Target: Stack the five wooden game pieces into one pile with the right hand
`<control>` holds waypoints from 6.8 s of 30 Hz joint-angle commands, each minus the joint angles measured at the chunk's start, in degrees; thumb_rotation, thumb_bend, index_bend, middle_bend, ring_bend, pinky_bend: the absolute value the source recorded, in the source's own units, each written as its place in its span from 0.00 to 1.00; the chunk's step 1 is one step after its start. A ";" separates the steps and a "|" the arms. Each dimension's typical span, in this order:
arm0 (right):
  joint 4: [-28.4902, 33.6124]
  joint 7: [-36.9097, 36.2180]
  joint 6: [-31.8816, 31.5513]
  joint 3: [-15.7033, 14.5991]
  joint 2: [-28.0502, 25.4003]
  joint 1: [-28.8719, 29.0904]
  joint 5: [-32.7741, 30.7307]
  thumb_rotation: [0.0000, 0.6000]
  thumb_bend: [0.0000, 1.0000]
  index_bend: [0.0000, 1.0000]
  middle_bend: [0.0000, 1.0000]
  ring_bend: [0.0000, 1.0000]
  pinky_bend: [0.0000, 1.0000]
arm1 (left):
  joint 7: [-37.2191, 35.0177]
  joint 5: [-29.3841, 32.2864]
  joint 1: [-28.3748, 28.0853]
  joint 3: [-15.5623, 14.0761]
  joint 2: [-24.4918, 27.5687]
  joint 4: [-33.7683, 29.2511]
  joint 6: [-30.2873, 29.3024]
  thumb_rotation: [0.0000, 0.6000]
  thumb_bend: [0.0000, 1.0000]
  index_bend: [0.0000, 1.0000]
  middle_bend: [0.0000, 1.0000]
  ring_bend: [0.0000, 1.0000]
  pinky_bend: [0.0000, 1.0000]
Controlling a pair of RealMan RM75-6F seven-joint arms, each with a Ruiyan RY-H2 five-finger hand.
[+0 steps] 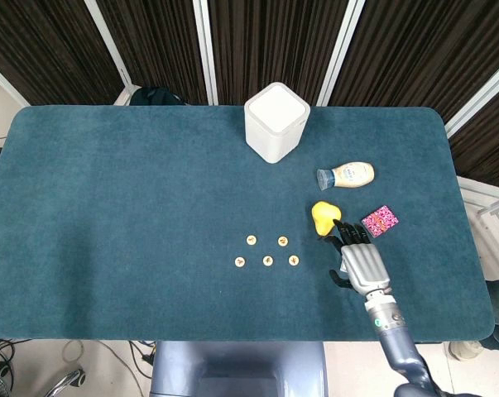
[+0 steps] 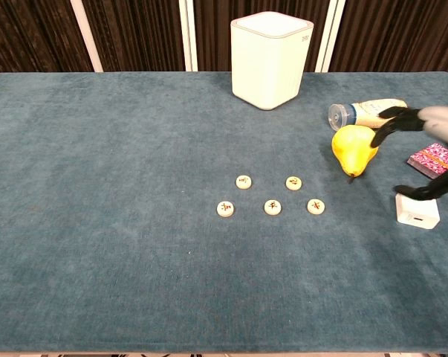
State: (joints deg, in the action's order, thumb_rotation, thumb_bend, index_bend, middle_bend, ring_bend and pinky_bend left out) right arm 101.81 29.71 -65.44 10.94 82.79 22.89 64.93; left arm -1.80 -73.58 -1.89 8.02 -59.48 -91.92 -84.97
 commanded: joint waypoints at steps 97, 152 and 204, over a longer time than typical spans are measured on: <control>-16.02 13.26 -0.83 0.61 19.32 13.87 -17.39 1.00 0.46 0.50 0.00 0.00 0.00 | -1.40 1.75 -0.27 0.69 0.18 0.88 1.42 1.00 0.15 0.05 0.00 0.00 0.09; -16.05 18.29 -2.45 1.28 25.20 19.33 -19.10 1.00 0.46 0.48 0.00 0.00 0.00 | -2.59 2.54 -0.35 0.98 0.36 1.36 2.22 1.00 0.15 0.05 0.00 0.00 0.09; -15.97 24.43 -4.30 2.08 31.00 23.24 -20.30 1.00 0.46 0.38 0.00 0.00 0.00 | -4.12 2.84 -0.14 1.23 0.75 1.58 2.39 1.00 0.15 0.05 0.00 0.00 0.09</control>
State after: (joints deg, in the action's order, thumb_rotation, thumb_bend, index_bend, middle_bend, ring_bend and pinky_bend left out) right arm 86.21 53.93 -69.82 12.81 113.42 45.89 44.91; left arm -5.87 -70.76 -2.04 9.23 -58.75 -90.35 -82.59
